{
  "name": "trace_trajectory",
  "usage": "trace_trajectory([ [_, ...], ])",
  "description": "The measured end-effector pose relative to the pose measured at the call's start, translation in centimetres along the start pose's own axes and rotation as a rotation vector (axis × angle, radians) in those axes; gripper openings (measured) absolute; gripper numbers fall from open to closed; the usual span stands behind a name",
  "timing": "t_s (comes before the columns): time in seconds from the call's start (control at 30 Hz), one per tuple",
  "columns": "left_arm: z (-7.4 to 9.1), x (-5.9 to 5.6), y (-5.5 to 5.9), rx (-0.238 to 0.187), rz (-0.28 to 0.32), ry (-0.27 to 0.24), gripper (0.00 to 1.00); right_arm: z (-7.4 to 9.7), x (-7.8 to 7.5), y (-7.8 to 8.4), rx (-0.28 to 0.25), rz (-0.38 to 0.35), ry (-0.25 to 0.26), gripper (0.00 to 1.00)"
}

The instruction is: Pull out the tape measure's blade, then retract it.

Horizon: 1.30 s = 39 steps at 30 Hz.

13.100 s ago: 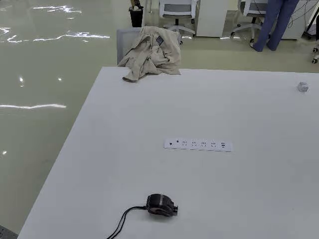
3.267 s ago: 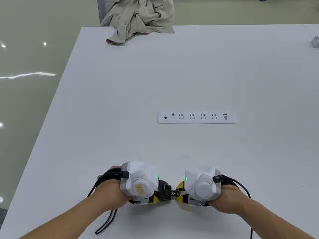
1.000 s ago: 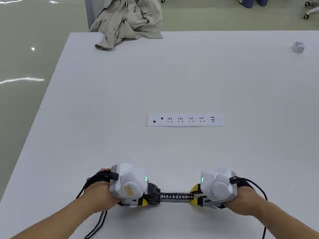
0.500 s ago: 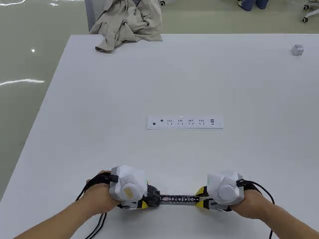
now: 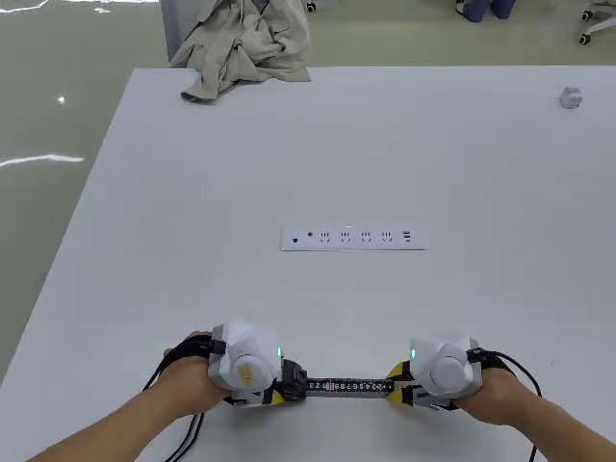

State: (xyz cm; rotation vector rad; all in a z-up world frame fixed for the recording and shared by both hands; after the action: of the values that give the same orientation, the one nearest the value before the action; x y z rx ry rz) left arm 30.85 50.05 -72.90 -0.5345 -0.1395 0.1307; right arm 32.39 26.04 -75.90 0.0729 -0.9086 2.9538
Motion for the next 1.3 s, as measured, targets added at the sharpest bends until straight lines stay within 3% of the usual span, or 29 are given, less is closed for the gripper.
trace_trajectory([
  [0.83, -0.1, 0.0, 0.0, 0.010, -0.005, 0.002, 0.33, 1.5, -0.3, 2.1, 0.012, -0.014, 0.011, 0.12],
  [1.3, -0.1, 0.0, 0.0, 0.016, -0.006, 0.004, 0.33, 2.9, -0.5, 4.0, 0.025, -0.038, 0.030, 0.12],
])
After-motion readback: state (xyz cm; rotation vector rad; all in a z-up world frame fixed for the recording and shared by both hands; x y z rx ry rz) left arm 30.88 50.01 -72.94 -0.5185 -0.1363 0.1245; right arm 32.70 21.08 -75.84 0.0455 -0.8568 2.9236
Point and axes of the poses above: the centre of the closed fingertips' face, and the gripper's own axes: z roughly backward along the fingers, x roughly to its left, y roughly out of its underside, the point moved 8 cm from there along z, roughly backward along the fingers, and after that the axes turned 2 degrees about -y, right-handed, at the moved point
